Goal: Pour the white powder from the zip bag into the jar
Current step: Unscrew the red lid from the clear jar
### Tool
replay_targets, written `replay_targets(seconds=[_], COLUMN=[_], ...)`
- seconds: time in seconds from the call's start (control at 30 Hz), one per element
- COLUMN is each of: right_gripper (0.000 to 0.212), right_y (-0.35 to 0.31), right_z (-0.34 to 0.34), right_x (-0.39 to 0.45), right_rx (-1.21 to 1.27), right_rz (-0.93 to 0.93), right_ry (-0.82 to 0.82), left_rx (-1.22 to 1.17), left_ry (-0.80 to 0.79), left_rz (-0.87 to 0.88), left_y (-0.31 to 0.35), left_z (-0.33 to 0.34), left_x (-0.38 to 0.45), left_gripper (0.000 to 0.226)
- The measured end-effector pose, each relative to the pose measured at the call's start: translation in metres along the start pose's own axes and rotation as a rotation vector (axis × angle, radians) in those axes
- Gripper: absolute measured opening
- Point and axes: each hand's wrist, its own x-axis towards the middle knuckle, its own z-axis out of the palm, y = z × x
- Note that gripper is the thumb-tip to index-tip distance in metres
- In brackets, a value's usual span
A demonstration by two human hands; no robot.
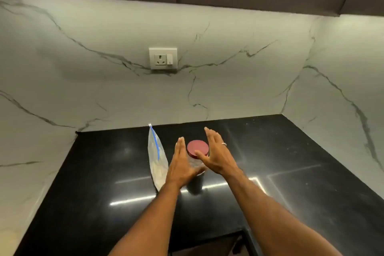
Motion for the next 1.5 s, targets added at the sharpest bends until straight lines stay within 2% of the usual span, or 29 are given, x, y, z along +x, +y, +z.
replay_targets(seconds=[0.2,0.33,0.47,0.6,0.73,0.87,1.03,1.13,1.23,1.33,1.4,1.5], right_gripper=[0.106,0.104,0.102,0.097,0.091,0.089,0.089,0.088,0.086,0.100,0.106,0.098], right_y=[0.031,0.037,0.039,0.038,0.035,0.035,0.030,0.028,0.026,0.014,0.005,-0.013], right_z=[0.035,0.049,0.055,0.055,0.044,0.014,-0.013,-0.035,-0.055,-0.063,-0.063,-0.059], right_x=[0.021,0.032,0.037,0.046,0.053,0.061,0.062,0.061,0.061,0.058,0.057,0.056], right_rx=[0.037,-0.022,-0.058,-0.074,-0.068,-0.071,-0.074,-0.088,-0.140,-0.129,-0.081,-0.353], right_rz=[0.058,0.069,0.050,0.039,0.038,-0.013,-0.117,-0.237,-0.415,-0.429,-0.293,-0.129], right_ry=[-0.128,-0.115,-0.084,-0.067,-0.093,-0.201,-0.286,-0.432,-0.655,-0.799,-0.731,-0.504], left_rx=[-0.173,-0.240,-0.231,-0.243,-0.224,-0.203,-0.240,-0.319,-0.340,-0.345,-0.354,-0.348], left_ry=[-0.005,0.018,0.061,0.132,0.118,0.010,-0.044,-0.137,-0.225,-0.213,-0.197,-0.165], left_rz=[-0.204,-0.214,-0.199,-0.185,-0.160,-0.105,-0.067,-0.014,0.043,0.084,0.106,0.104], left_y=[-0.040,-0.049,-0.044,-0.045,-0.047,-0.039,-0.024,-0.026,-0.030,-0.028,-0.027,-0.024], left_z=[0.040,0.052,0.063,0.070,0.065,0.052,0.040,0.030,0.022,0.021,0.021,0.021], left_x=[0.013,0.024,0.037,0.047,0.055,0.063,0.057,0.050,0.043,0.039,0.041,0.044], left_gripper=[0.137,0.134,0.112,0.102,0.098,0.103,0.101,0.095,0.097,0.094,0.092,0.090])
